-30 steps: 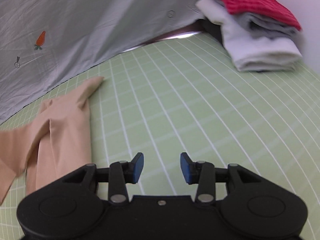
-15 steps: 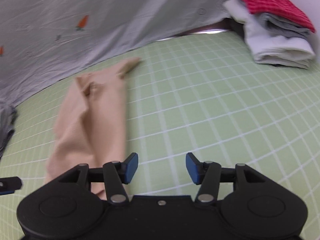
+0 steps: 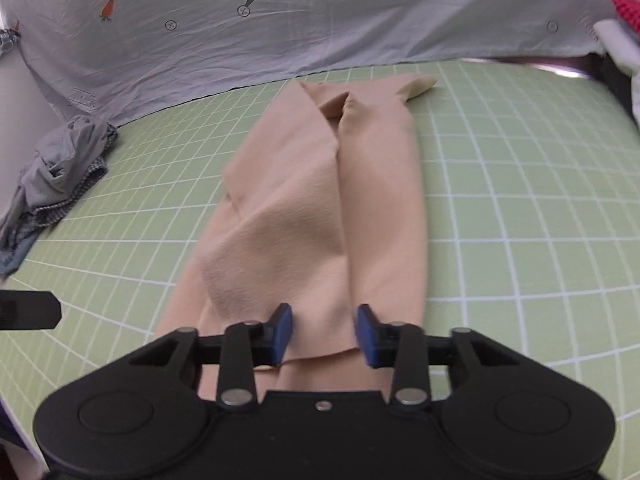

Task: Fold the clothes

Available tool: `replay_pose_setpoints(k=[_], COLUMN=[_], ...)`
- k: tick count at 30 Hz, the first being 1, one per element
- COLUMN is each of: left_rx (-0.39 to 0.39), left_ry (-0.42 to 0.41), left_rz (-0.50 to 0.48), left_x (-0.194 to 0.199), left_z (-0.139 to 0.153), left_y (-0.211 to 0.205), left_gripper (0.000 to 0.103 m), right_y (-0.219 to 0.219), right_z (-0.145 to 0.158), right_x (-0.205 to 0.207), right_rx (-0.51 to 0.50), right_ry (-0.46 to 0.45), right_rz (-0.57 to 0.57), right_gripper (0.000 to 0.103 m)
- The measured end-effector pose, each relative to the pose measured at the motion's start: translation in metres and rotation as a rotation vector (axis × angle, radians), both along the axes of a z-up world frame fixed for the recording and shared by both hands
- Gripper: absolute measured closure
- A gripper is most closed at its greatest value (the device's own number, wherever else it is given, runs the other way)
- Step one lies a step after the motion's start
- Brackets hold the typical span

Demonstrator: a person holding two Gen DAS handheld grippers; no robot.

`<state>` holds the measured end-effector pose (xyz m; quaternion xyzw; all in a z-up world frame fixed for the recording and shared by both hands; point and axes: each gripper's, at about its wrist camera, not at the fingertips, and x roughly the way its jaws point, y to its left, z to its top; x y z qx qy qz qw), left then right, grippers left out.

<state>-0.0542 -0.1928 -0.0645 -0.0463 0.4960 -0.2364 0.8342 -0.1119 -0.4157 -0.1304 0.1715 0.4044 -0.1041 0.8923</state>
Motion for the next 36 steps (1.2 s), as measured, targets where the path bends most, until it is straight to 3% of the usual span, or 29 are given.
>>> replay_pose_setpoints(k=[2, 3, 7, 13, 22, 30, 33, 35, 36], left_rx=[-0.004, -0.006, -0.01, 0.003, 0.104, 0.162, 0.173, 0.178, 0.181], left_ry=[-0.002, -0.004, 0.002, 0.029, 0.058, 0.079, 0.088, 0.09, 0.092], left_rz=[-0.002, -0.003, -0.023, -0.085, -0.191, -0.195, -0.188, -0.183, -0.181], left_x=[0.0, 0.0, -0.002, -0.008, -0.024, -0.028, -0.027, -0.027, -0.027], left_z=[0.0, 0.001, -0.001, -0.01, -0.031, -0.047, -0.051, -0.055, -0.057], left_y=[0.001, 0.001, -0.003, -0.015, -0.035, -0.034, -0.034, -0.035, -0.035], left_gripper=[0.029, 0.029, 0.029, 0.029, 0.028, 0.022, 0.022, 0.018, 0.015], right_y=[0.002, 0.002, 0.009, 0.012, 0.017, 0.019, 0.021, 0.021, 0.021], right_z=[0.0, 0.0, 0.012, 0.035, 0.018, 0.013, 0.016, 0.018, 0.018], right_x=[-0.003, -0.005, -0.02, -0.062, -0.087, -0.092, -0.09, -0.089, -0.088], right_rx=[0.012, 0.018, 0.015, 0.109, 0.152, 0.116, 0.074, 0.046, 0.036], right_ry=[-0.007, -0.01, -0.035, -0.073, 0.006, 0.033, 0.04, 0.046, 0.049], right_rz=[0.008, 0.012, 0.002, -0.083, -0.15, -0.145, -0.145, -0.15, -0.155], right_gripper=[0.095, 0.099, 0.099, 0.099, 0.099, 0.098, 0.086, 0.044, 0.038])
